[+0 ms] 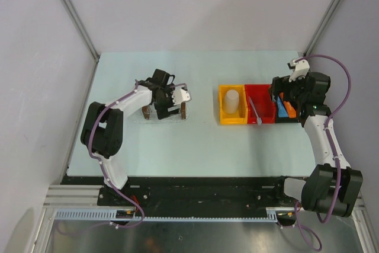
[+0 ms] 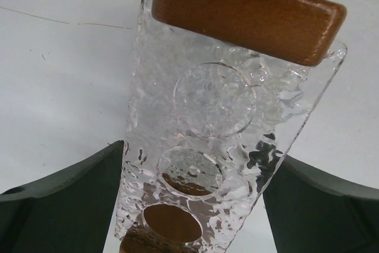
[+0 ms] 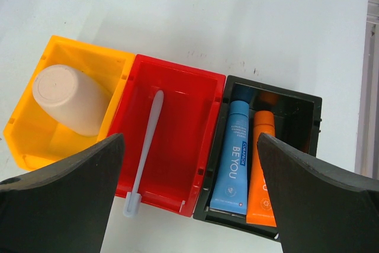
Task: Prepare toiletry sets of a toothbrush and toothpaste on the tray
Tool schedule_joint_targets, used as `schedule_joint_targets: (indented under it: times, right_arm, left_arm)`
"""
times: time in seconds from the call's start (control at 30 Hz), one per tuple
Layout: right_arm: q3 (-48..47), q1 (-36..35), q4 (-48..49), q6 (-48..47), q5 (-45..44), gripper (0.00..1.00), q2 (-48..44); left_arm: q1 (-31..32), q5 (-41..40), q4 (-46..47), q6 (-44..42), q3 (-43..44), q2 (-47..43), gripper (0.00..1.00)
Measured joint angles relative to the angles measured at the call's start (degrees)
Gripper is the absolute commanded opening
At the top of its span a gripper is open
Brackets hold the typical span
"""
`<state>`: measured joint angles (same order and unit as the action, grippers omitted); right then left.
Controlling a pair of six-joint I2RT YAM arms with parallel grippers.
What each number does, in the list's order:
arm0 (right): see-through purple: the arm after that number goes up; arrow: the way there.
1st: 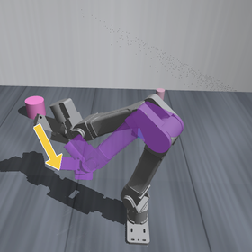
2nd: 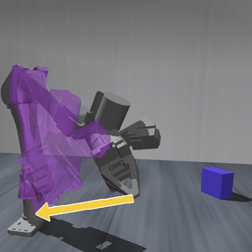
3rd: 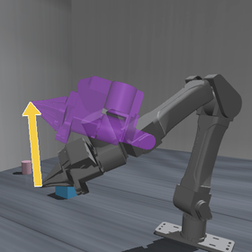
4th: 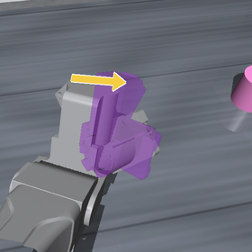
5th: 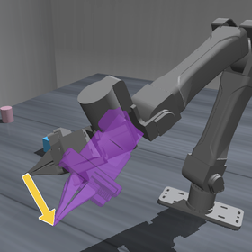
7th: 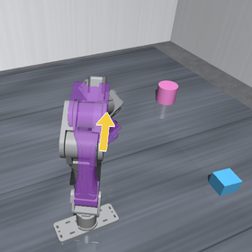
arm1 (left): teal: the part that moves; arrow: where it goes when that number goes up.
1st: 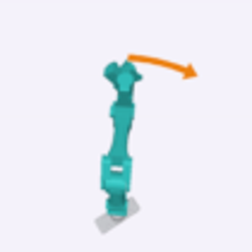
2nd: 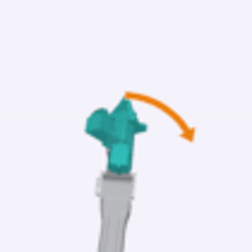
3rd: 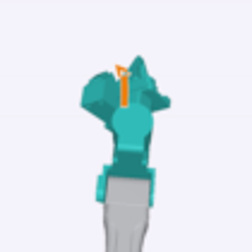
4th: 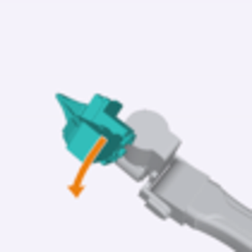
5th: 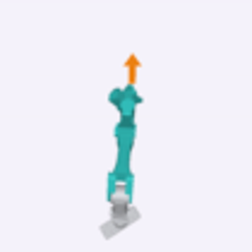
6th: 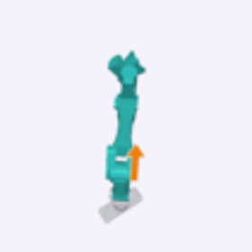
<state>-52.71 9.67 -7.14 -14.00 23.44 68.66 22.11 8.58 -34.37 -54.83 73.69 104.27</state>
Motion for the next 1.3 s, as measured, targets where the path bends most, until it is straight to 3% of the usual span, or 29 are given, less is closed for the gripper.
schedule_joint_targets:
  times: [0.13, 0.3, 0.8, 1.3]
  right_arm:
    - [0.0, 0.0, 0.0, 0.0, 0.0, 1.00, 0.0]
    - [0.0, 0.1, 0.0, 0.0, 0.0, 1.00, 0.0]
    - [0.0, 0.2, -0.1, 0.0, 0.3, 1.00, -0.7]
    - [0.0, 0.2, -0.1, 0.0, 1.4, 1.00, -0.8]
  left_arm:
    - [0.0, -0.5, 0.0, 1.0, 0.1, 0.1, 0.92]
    - [0.1, -0.5, 0.0, 1.3, 0.1, 0.1, 1.00]
    - [0.4, -0.6, 0.0, 1.1, 0.9, -0.5, 1.00]
    - [1.3, -1.0, 0.0, -1.8, -0.9, -9.4, 1.00]
